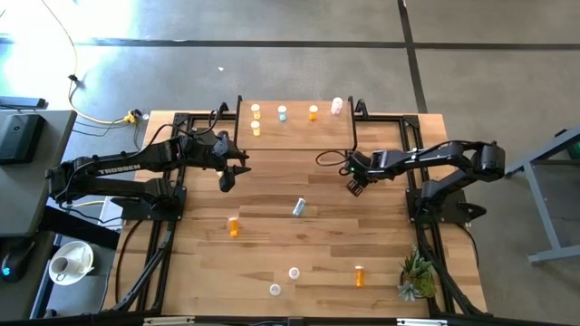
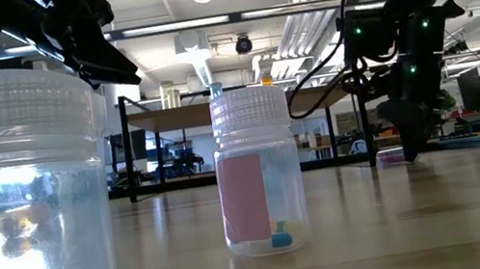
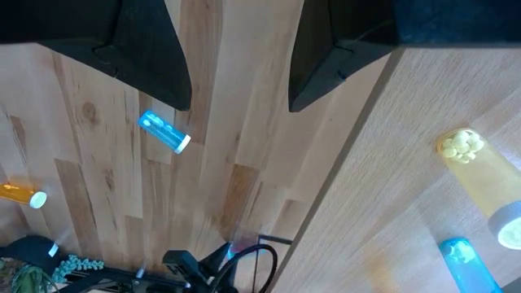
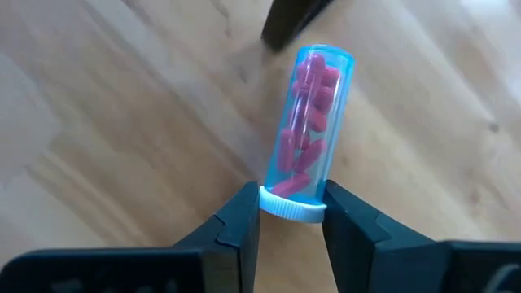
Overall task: Pick and place medicine bottles onto shelf by color
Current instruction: Put the top blue pill bottle on the shelf aligned with the other blue pill bottle
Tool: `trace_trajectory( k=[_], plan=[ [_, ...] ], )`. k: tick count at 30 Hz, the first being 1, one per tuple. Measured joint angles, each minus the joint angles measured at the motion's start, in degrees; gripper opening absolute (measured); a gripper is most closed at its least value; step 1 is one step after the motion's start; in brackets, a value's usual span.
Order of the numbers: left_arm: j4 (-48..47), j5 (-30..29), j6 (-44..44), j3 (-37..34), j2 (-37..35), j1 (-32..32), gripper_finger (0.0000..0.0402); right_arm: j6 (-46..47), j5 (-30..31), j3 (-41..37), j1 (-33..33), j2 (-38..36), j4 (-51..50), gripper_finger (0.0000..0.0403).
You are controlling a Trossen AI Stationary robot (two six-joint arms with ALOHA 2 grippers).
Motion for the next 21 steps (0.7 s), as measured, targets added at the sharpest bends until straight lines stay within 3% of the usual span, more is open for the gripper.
trace_trajectory(
  k=[8,13,21],
  plan=[
    [0.0,0.0,0.0,0.0,0.0,0.0,0.0197,8.2,-5.1,5.0,5.7,0.2,-12.9,0.0096],
    [0.0,0.2,0.0,0.0,0.0,0.0,0.0197,8.7,-9.3,8.6,10.2,0.2,-11.8,0.0096],
    [-0.5,0.6,-6.2,0.0,0.0,0.0,0.0197,1.8,-9.4,18.0,16.2,0.2,-9.0,0.0096]
  ],
)
